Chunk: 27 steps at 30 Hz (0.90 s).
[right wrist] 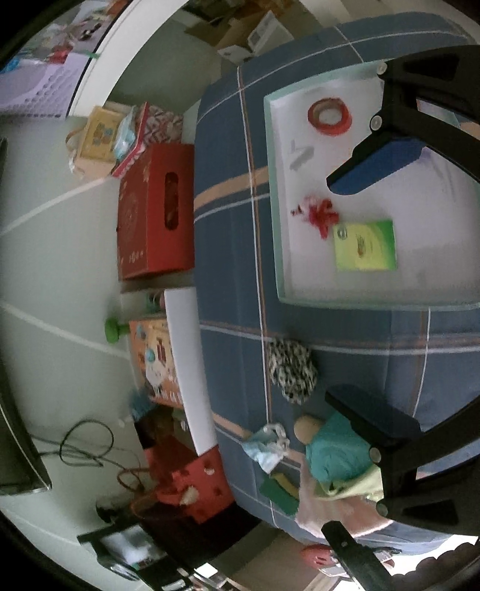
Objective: Organize soft objects
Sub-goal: 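Move both open tools from the tray back to the pile of soft items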
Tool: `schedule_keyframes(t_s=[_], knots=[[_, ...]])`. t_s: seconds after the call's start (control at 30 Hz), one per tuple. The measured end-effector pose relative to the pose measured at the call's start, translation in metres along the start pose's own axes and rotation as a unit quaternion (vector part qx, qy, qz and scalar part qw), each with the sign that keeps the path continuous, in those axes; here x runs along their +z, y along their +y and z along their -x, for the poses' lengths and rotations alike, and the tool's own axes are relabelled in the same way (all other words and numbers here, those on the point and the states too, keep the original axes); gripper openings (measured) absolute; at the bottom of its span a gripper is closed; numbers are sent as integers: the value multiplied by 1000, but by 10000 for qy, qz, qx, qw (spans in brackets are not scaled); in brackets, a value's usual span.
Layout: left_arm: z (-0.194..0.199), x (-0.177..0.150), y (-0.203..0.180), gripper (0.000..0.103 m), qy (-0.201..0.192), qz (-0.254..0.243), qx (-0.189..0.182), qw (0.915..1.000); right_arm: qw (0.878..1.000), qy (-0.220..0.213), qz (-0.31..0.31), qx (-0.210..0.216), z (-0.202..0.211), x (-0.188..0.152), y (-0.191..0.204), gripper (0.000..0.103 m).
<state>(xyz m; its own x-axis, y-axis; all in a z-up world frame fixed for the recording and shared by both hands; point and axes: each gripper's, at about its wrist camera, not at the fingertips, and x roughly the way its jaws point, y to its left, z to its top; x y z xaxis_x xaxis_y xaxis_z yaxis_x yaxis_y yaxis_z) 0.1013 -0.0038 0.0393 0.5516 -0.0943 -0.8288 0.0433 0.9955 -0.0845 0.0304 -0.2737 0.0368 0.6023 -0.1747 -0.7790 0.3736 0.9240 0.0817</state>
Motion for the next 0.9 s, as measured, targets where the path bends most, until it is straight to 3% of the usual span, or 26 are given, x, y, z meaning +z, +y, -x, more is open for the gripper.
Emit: schedule_keyframes(t_s=[0.13, 0.4, 0.57, 0.9], knots=[[-1, -2, 39, 90, 20, 395, 280, 9988, 9994, 21, 221, 267, 4, -6, 27, 103], [-5, -9, 87, 90, 124, 881, 451, 9950, 9943, -2, 835, 661, 12, -23, 90, 103], [-7, -7, 94, 90, 101, 1010, 447, 9938, 9847, 59, 1356, 1090, 6, -39, 137, 103], [-21, -8, 87, 90, 264, 874, 311, 9953, 9746, 68, 1989, 1026, -21, -58, 172, 103]])
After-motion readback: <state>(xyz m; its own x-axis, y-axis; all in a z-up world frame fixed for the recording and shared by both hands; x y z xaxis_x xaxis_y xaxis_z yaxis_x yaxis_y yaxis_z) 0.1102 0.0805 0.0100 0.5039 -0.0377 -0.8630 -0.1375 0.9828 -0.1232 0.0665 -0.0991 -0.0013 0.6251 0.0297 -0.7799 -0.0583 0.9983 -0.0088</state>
